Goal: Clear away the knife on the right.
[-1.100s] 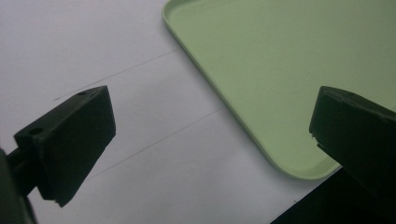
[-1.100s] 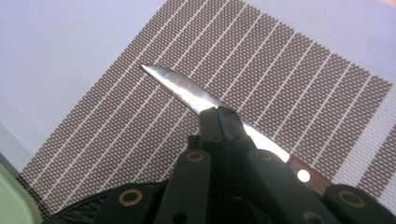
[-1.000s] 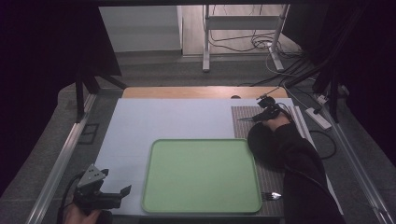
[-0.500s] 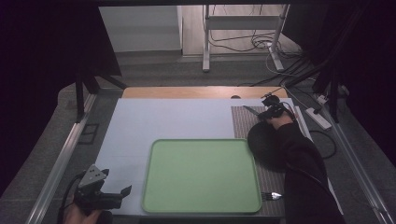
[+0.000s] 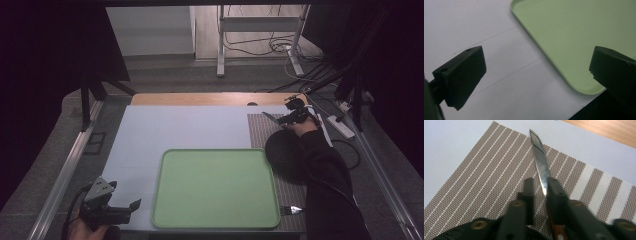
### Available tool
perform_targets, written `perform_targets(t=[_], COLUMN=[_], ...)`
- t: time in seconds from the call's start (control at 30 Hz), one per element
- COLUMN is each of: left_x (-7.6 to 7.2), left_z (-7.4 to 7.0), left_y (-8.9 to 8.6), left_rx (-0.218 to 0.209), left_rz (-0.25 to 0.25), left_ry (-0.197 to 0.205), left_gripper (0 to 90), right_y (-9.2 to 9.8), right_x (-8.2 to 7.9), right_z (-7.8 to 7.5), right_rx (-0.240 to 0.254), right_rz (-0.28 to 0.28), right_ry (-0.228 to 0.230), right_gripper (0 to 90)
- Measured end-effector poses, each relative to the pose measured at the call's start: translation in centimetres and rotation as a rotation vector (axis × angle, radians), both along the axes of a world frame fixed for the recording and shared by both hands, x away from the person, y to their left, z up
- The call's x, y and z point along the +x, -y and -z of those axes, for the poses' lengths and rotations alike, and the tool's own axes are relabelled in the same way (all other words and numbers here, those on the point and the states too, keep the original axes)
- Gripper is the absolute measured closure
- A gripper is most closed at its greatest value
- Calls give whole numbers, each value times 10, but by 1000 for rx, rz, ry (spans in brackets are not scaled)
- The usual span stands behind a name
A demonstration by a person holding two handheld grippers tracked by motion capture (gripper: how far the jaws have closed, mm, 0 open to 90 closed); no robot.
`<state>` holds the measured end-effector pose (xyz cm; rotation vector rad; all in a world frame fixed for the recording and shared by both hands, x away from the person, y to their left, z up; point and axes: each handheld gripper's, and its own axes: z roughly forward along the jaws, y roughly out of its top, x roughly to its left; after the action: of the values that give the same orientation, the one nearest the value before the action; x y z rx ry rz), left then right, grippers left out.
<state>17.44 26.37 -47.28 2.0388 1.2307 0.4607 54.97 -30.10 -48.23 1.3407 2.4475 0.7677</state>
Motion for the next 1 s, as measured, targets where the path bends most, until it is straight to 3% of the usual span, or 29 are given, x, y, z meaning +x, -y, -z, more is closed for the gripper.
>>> perform_targets(t=[0.17, 0.2, 0.23, 0.27, 0.43, 0.57, 0.6, 0.7, 1.0], left_x=[0, 0, 0, 0, 0, 0, 0, 0, 0], left_z=[0, 0, 0, 0, 0, 0, 0, 0, 0], left_y=[1, 1, 1, 1, 1, 1, 1, 1, 1], left_rx=[5, 5, 6, 7, 9, 11, 11, 11, 12], left_rz=[1, 1, 1, 2, 3, 3, 3, 3, 6], left_ry=[0, 0, 0, 0, 0, 1, 1, 1, 2], left_gripper=[9, 10, 10, 10, 11, 10, 11, 11, 10], right_y=[6, 6, 7, 8, 8, 7, 7, 7, 11], right_x=[0, 0, 0, 1, 2, 3, 3, 5, 8], right_z=[-1, -1, -2, -2, -2, 2, 2, 11, 21], right_rx=[-8, -8, -8, -14, -29, -49, -49, -53, -107], right_rz=[43, 43, 53, 67, 89, 105, 105, 108, 112], right_ry=[10, 10, 15, 24, 62, 32, 32, -33, -49], right_gripper=[507, 507, 459, 351, 134, 32, 32, 32, 79])
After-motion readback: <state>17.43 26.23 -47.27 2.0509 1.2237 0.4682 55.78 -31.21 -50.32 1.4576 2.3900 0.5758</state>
